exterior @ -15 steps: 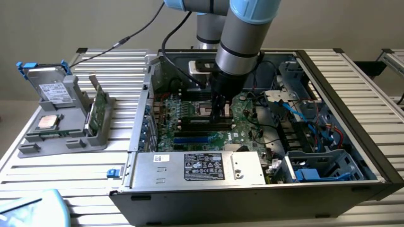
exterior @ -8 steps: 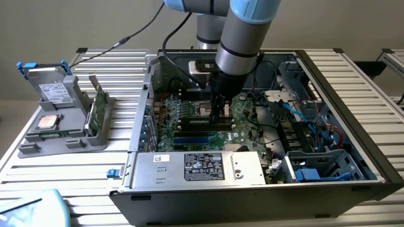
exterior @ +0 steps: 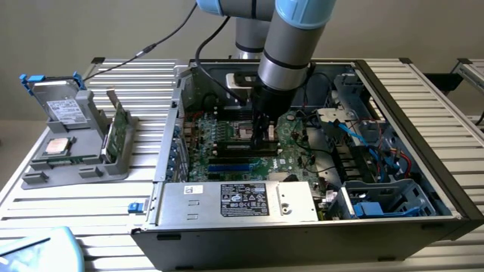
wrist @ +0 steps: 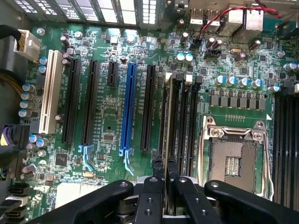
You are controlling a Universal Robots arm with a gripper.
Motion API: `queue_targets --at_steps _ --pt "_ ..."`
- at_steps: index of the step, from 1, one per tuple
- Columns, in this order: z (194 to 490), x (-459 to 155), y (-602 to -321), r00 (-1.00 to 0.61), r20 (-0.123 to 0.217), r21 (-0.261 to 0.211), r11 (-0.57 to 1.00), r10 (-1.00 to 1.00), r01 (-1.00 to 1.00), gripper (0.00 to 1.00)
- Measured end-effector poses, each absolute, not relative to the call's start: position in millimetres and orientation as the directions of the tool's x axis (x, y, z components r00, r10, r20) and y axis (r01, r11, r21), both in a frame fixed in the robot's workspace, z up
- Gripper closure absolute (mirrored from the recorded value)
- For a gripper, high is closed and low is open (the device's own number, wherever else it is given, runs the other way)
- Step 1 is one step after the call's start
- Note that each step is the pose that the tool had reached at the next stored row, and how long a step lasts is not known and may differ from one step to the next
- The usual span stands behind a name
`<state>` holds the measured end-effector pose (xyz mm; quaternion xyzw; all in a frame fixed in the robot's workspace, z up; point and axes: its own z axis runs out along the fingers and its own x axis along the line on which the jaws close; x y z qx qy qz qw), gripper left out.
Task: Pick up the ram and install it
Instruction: 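Insert the ram into the slot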
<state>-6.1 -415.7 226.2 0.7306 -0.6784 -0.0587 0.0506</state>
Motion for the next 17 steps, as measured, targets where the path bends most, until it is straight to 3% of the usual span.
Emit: queue_targets --at_steps 17 --pt "223.0 -5.9 -412.0 0.073 0.006 0.16 -0.071 -0.997 -0.985 0.86"
